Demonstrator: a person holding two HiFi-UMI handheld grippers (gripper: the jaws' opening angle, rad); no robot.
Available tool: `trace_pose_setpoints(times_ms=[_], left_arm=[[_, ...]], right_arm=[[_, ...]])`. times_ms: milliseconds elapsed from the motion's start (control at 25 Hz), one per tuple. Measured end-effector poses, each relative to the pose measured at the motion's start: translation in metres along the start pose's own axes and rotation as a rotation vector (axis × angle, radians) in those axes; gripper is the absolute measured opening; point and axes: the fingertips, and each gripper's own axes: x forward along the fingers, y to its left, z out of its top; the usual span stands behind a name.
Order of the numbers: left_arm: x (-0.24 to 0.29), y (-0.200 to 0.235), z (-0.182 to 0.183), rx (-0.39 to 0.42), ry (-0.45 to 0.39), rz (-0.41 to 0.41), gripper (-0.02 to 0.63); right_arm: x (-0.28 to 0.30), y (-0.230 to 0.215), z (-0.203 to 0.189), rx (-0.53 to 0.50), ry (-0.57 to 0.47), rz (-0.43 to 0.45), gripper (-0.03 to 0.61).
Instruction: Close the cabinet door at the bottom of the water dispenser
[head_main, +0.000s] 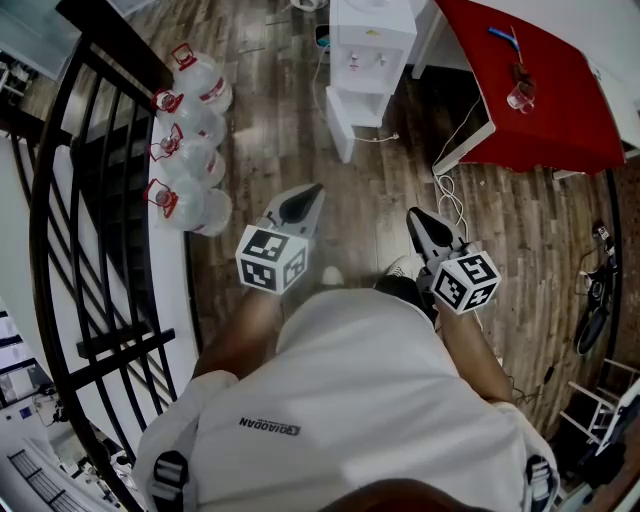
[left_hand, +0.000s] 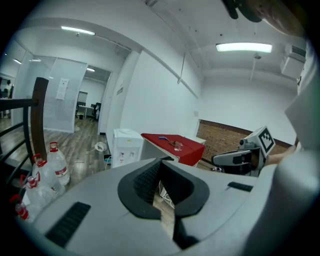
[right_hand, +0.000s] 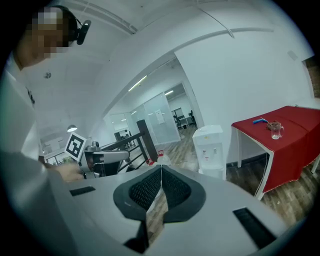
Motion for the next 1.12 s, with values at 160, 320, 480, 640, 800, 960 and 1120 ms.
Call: trace_pose_setpoints(times_ms=[160,320,480,640,800,960,1120], left_arm=[[0.002,-0.005,-0.002,0.004,0.002,-0.005,-0.003],[0.007,-0.010,-0.003,0.009,0.006,-0.004,-0.003],[0.013,-0.018,-0.003,0.016,0.011,0.005,-0.003],[0.028,-0.028,0.003,0.016,0.003,0.023,-0.003],[0.052,-0.049,0.011,0.020,-0.006,0.035,-0.003],[0.080,-0.073,0.017,0.018,-0.013,0.044,-0.003],[0.108,-0.083,0.019,0.003,-0.010,0.097,-0.003]], right_arm=[[-0.001,-0.003,-0.002,0.011,-0.001,0.006,0.023],[-0.005,-0.009,-0.005,0.017,-0.001,0.007,0.023],[-0.011,-0.021,-0.004,0.028,-0.001,0.009,0.023],[-0.017,-0.040,0.005,0.014,-0.004,0.025,0.023],[-0.030,-0.068,0.015,0.001,-0.006,0.040,0.023],[-0.045,-0.104,0.026,-0.006,-0.009,0.055,0.022],[-0.057,-0.141,0.030,-0.010,0.006,0.075,0.023]])
